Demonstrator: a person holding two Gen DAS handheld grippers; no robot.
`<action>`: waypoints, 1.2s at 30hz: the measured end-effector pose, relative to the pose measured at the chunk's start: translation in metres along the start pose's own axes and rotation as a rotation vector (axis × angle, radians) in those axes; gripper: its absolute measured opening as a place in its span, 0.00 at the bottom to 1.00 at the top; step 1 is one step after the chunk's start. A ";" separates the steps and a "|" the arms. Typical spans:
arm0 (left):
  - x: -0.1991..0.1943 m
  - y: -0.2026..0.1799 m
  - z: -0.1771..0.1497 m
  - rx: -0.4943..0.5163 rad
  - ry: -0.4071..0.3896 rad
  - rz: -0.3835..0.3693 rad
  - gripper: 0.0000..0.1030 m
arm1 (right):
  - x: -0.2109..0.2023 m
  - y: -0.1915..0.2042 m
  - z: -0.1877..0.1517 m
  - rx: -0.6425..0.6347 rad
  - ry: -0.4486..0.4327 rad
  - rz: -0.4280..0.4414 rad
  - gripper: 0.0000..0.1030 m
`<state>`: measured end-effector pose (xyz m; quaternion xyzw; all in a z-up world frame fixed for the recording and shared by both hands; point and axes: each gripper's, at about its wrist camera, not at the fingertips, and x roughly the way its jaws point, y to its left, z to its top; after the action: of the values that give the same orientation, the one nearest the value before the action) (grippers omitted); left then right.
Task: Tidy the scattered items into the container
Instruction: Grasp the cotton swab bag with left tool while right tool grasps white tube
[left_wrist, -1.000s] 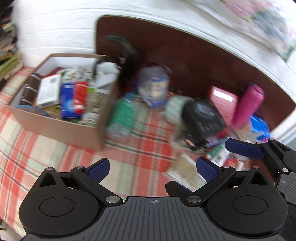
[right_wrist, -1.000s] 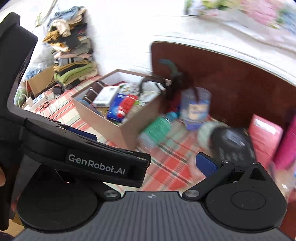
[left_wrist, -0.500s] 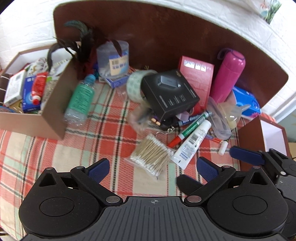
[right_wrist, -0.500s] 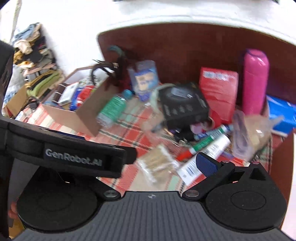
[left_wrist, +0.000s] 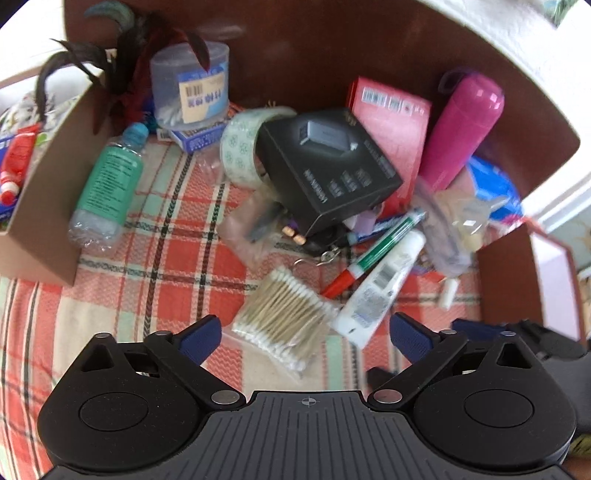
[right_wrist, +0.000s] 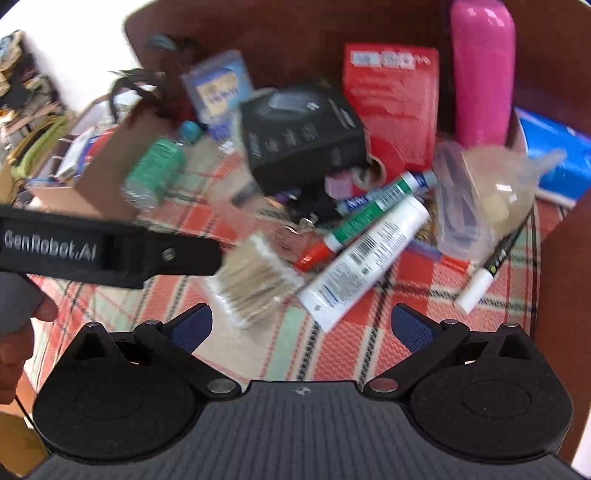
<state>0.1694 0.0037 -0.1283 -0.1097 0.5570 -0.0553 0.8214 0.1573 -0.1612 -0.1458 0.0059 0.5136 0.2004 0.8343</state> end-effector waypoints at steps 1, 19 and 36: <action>0.005 0.001 0.001 0.002 0.007 -0.004 0.98 | 0.004 -0.004 0.000 0.018 0.011 -0.008 1.00; 0.062 0.027 0.019 0.005 0.092 -0.029 0.95 | 0.050 -0.044 0.003 0.114 0.072 -0.105 0.99; 0.092 0.013 0.018 0.129 0.138 -0.047 0.86 | 0.062 -0.061 0.012 0.195 0.054 -0.143 0.85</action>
<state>0.2200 -0.0012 -0.2080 -0.0657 0.6048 -0.1176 0.7849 0.2115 -0.1944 -0.2062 0.0448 0.5519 0.0897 0.8279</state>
